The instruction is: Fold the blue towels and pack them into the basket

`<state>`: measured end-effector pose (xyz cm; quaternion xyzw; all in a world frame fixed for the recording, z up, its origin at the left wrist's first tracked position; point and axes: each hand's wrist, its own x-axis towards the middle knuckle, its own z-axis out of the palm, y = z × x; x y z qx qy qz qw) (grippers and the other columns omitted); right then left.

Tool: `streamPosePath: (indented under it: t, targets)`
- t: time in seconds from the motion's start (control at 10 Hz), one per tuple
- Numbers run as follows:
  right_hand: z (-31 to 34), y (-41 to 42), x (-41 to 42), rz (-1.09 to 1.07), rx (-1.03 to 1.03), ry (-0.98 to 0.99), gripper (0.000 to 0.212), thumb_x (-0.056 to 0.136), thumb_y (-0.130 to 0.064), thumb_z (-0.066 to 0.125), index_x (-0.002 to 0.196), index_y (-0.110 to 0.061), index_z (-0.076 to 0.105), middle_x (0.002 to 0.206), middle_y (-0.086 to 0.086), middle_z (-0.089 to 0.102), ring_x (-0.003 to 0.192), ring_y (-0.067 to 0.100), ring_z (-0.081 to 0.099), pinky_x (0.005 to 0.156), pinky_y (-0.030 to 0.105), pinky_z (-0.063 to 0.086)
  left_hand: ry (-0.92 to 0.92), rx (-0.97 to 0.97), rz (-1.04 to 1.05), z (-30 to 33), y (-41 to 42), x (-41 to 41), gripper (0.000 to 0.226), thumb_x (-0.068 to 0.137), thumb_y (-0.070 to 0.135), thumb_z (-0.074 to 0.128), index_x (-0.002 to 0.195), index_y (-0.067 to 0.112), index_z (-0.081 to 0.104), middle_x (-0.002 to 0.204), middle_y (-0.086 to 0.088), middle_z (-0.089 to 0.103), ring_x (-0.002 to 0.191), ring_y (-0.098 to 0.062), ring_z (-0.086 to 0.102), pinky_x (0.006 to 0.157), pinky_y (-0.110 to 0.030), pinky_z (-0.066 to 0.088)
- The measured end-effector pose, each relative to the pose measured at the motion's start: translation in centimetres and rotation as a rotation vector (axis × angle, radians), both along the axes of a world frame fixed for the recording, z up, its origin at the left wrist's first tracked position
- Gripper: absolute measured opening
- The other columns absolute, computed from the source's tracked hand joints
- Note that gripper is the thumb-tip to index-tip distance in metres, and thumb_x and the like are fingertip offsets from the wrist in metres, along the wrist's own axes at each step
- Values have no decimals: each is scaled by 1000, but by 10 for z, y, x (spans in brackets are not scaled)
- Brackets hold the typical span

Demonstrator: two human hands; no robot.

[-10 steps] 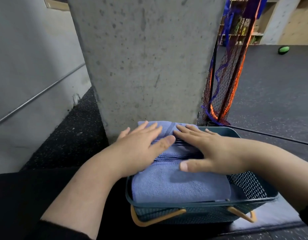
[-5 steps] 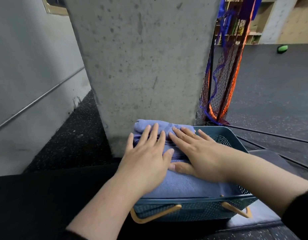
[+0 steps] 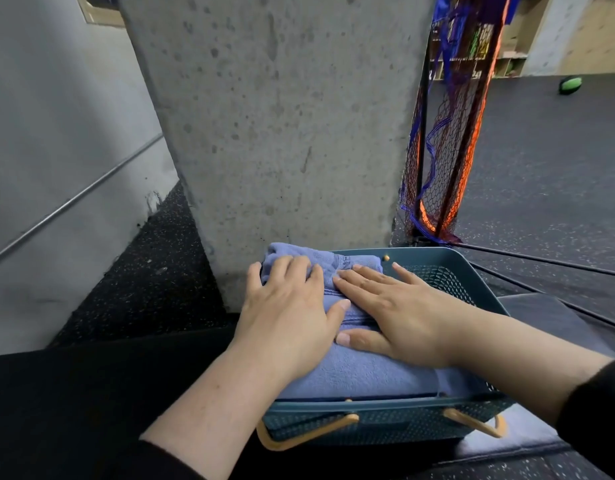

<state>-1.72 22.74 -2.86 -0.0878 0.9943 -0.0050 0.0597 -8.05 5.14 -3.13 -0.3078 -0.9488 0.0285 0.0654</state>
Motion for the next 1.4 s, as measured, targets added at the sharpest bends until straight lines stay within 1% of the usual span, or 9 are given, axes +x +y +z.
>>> streamPosePath:
  t: [0.1,0.3,0.4,0.7,0.9,1.0,1.2,1.3,1.4]
  targets:
    - [4,-1,0,2,29,22,102,78,-88,1,160,-27,10,167,-14,9,154,5,-1,125,51,5,-47,37,-15,2,-4,-7,68,97,68,20,152,29,32,170,-2,-4,155,-18,-13,122,-55,-8]
    - [8,0,0,-37,17,-59,104,75,-91,5,160,-33,2,166,-19,-4,152,1,-10,125,51,1,-201,-15,19,-10,-10,-9,81,96,70,8,160,25,-10,169,-6,-12,156,-17,-9,124,-52,-4]
    - [5,4,-1,-38,15,-54,105,71,-94,2,159,-38,-1,165,-22,-6,151,0,-12,125,52,2,-177,-68,20,-11,-6,-10,84,96,71,8,161,21,-7,169,-11,-3,157,-21,1,125,-51,-2]
    - [-12,3,-6,-69,-59,-136,101,75,-91,10,159,-38,-3,164,-22,-11,150,0,-17,125,52,3,-270,-179,58,-15,0,-16,82,96,73,4,161,24,-8,169,-5,-11,156,-18,-8,121,-60,-4]
    - [-5,-1,0,-65,-67,-74,108,70,-95,4,160,-35,-2,166,-17,-8,152,5,-15,124,56,6,-246,-67,30,-15,-13,-14,76,98,68,4,161,27,-6,169,1,-11,155,-15,-14,123,-57,-5]
    - [4,-3,2,-90,-82,-94,104,74,-90,14,160,-34,-1,166,-17,-8,153,7,-13,123,56,4,-257,3,29,-12,-18,-15,73,100,65,8,162,27,-1,169,5,-10,155,-12,-13,124,-55,-2]
    - [28,-4,3,-148,-201,-40,100,74,-84,11,160,-33,14,167,-16,5,153,5,-1,123,56,4,-248,91,6,1,-25,-16,68,102,62,12,161,27,13,170,5,-1,155,-9,-6,124,-54,2]
    - [44,-1,2,-186,-270,16,86,84,-74,14,159,-33,21,166,-15,13,153,3,7,124,52,6,-266,142,2,10,-29,-15,66,103,60,13,160,27,17,170,4,0,155,-10,-3,125,-53,3]
    - [63,3,8,-234,-327,140,67,98,-63,29,157,-31,30,164,-11,26,149,12,29,122,43,21,-262,214,14,23,-38,-16,64,104,57,14,160,27,20,170,3,4,156,-12,2,125,-49,6]
